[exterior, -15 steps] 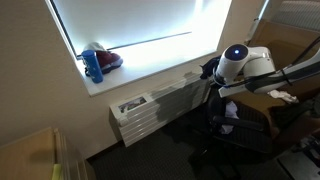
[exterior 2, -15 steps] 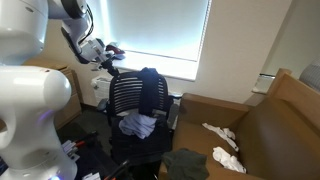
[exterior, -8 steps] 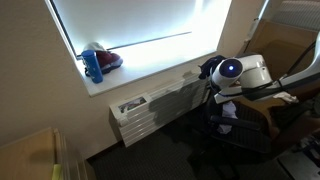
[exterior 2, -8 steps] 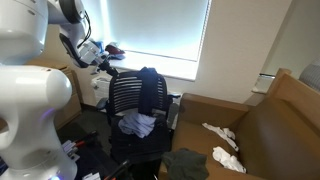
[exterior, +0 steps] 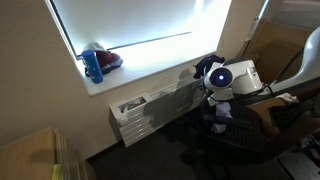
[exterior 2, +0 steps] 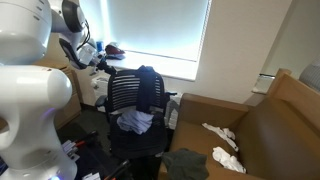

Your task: Move the chair towards the heater

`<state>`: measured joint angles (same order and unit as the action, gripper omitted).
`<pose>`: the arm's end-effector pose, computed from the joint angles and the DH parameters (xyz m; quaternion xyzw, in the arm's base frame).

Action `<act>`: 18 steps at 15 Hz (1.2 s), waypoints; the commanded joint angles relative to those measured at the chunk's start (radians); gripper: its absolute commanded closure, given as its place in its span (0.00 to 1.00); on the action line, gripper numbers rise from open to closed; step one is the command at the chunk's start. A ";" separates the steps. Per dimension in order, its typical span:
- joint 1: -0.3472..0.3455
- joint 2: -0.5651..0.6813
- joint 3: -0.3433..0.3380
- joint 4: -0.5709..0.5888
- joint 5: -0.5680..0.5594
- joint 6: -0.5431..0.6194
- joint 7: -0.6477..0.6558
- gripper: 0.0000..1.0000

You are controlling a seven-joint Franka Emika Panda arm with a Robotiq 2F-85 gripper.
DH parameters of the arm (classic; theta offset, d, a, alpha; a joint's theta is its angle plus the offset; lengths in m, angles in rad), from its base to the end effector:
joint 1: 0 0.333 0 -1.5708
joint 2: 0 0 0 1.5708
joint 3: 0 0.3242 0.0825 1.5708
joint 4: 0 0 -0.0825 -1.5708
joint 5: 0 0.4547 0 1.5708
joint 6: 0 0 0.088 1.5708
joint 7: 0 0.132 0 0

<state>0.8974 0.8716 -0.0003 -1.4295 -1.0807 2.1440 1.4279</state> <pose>0.5324 0.5776 0.1174 0.9068 0.0769 0.3487 0.2242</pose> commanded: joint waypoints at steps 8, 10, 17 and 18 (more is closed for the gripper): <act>0.029 0.076 -0.008 0.219 -0.144 -0.115 -0.211 0.95; 0.030 0.082 -0.016 0.239 -0.144 -0.144 -0.236 0.95; 0.030 0.105 -0.020 0.198 -0.111 -0.097 -0.086 0.42; 0.012 0.073 0.008 0.166 -0.083 -0.054 -0.107 0.34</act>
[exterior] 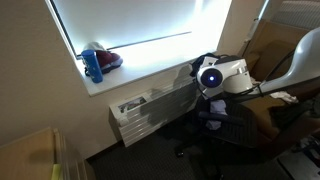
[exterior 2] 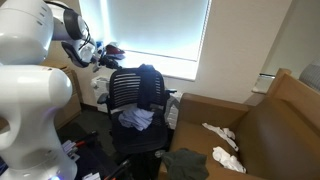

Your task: Move the chair towards the heater

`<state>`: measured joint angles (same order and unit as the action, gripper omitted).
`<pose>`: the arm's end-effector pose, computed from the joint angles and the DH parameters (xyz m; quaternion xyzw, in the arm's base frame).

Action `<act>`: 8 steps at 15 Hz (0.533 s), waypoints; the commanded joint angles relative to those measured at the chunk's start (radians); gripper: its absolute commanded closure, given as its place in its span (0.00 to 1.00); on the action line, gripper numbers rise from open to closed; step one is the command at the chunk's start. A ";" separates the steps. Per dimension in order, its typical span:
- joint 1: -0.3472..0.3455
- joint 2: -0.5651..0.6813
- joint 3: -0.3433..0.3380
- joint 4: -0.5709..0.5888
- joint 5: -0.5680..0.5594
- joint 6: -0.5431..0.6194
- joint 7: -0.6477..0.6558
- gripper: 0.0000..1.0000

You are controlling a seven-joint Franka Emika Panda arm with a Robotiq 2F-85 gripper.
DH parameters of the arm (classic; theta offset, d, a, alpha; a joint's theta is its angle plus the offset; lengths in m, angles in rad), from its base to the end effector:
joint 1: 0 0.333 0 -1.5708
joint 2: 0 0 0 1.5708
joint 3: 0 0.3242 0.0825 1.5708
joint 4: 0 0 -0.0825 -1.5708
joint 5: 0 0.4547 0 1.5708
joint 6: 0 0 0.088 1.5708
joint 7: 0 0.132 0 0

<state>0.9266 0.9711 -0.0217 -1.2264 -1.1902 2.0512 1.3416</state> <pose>0.5635 0.6097 0.1449 0.8653 0.1133 0.4105 0.2645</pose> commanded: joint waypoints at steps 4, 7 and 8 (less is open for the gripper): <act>0.006 -0.199 0.056 -0.189 -0.020 0.227 0.109 0.05; 0.089 -0.309 0.027 -0.224 -0.030 0.097 0.252 0.00; 0.124 -0.356 0.018 -0.255 -0.028 0.004 0.281 0.00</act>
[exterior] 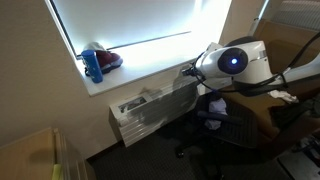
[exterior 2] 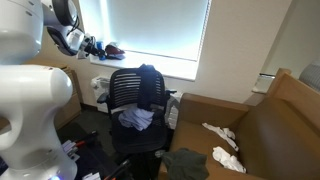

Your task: Move the chair towards the heater

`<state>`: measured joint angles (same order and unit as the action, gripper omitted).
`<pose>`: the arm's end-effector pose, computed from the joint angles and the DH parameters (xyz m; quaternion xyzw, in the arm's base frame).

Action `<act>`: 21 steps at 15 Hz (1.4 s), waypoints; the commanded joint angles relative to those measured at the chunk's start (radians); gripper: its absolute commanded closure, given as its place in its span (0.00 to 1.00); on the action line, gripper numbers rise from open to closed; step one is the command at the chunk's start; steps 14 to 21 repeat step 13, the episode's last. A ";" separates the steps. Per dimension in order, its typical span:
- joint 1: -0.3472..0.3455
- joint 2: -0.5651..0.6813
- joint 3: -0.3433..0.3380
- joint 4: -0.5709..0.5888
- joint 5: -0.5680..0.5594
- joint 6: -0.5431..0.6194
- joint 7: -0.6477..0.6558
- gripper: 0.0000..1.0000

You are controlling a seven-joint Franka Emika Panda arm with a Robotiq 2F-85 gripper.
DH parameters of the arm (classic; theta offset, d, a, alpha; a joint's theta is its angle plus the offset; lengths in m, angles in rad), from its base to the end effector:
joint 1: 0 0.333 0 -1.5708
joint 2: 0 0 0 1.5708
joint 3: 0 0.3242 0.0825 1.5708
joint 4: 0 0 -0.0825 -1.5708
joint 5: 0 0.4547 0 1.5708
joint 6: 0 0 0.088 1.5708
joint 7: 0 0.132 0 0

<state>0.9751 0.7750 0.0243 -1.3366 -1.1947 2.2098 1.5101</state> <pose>0.4975 0.6737 0.2491 0.8821 0.0897 0.4507 0.1035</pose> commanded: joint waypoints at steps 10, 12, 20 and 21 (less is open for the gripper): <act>0.169 -0.399 0.157 -0.284 0.201 -0.917 0.219 0.00; 0.175 -0.446 0.194 -0.340 0.247 -0.988 0.259 0.00; 0.175 -0.458 0.197 -0.355 0.252 -0.992 0.263 0.00; 0.175 -0.458 0.197 -0.355 0.252 -0.992 0.263 0.00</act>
